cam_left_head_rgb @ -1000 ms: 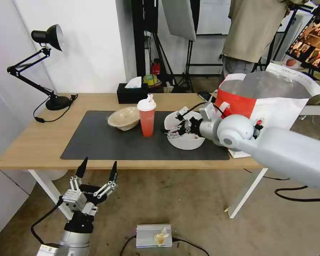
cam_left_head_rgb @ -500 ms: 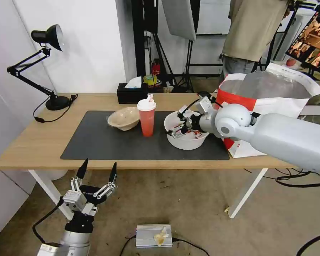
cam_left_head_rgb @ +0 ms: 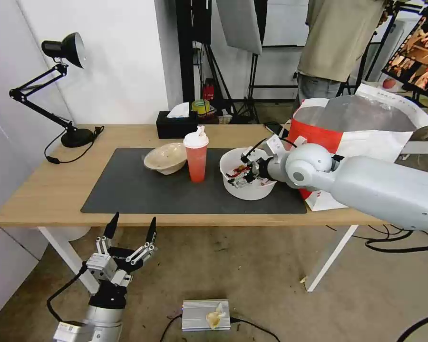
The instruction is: Pick up the trash from the table and place it into the takeout bag.
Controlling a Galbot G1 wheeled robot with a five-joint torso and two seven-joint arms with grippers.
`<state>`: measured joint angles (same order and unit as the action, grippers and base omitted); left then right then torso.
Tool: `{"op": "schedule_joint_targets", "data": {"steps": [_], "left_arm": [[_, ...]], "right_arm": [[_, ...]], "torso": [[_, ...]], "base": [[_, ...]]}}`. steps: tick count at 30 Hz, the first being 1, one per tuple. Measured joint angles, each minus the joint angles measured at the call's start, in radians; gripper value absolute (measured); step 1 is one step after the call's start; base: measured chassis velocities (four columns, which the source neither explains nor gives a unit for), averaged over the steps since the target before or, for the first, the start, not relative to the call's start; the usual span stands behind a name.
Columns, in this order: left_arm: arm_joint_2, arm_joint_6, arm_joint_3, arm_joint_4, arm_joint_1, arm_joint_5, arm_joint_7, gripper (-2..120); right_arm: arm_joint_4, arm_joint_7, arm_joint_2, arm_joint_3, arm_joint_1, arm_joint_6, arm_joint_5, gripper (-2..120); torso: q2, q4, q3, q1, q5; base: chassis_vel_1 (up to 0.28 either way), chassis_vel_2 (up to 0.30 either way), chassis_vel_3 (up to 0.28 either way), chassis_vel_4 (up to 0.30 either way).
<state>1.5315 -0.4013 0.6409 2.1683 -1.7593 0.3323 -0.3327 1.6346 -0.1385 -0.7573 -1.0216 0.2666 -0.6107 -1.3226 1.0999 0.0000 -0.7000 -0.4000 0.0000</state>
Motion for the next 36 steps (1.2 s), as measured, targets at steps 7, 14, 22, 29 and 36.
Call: {"op": "schedule_joint_targets", "data": {"steps": [7,14,22,29,36], "left_arm": [[0.001,-0.004,0.002,-0.015,0.004,0.002,-0.002,100],[0.004,-0.006,0.003,-0.029,0.010,0.002,-0.003,100],[0.003,-0.008,0.003,-0.043,0.017,0.002,-0.005,100],[0.002,-0.008,0.003,-0.051,0.023,0.002,-0.006,100],[0.000,-0.008,0.003,-0.060,0.028,0.003,-0.006,100]], "right_arm": [[-0.011,-0.003,-0.014,-0.006,-0.012,0.000,0.011,100],[-0.028,-0.002,-0.023,-0.003,-0.030,0.003,0.039,100],[-0.046,0.012,-0.023,0.003,-0.055,0.007,0.077,100],[-0.056,0.019,-0.026,0.005,-0.060,0.009,0.092,100],[-0.066,0.035,-0.032,0.005,-0.061,0.012,0.112,98]], "torso": [[0.000,0.0000,0.000,0.000,0.0000],[0.000,0.0000,0.000,0.000,-0.0001],[0.000,0.0000,0.000,0.000,0.0000],[0.000,0.0000,0.000,0.000,-0.0001],[0.000,0.0000,0.000,0.000,-0.0001]], "base": [[0.000,0.000,0.000,0.000],[0.000,0.000,0.000,0.000],[0.000,0.000,0.000,0.000],[0.000,0.000,0.000,0.000],[0.000,0.000,0.000,0.000]]}}
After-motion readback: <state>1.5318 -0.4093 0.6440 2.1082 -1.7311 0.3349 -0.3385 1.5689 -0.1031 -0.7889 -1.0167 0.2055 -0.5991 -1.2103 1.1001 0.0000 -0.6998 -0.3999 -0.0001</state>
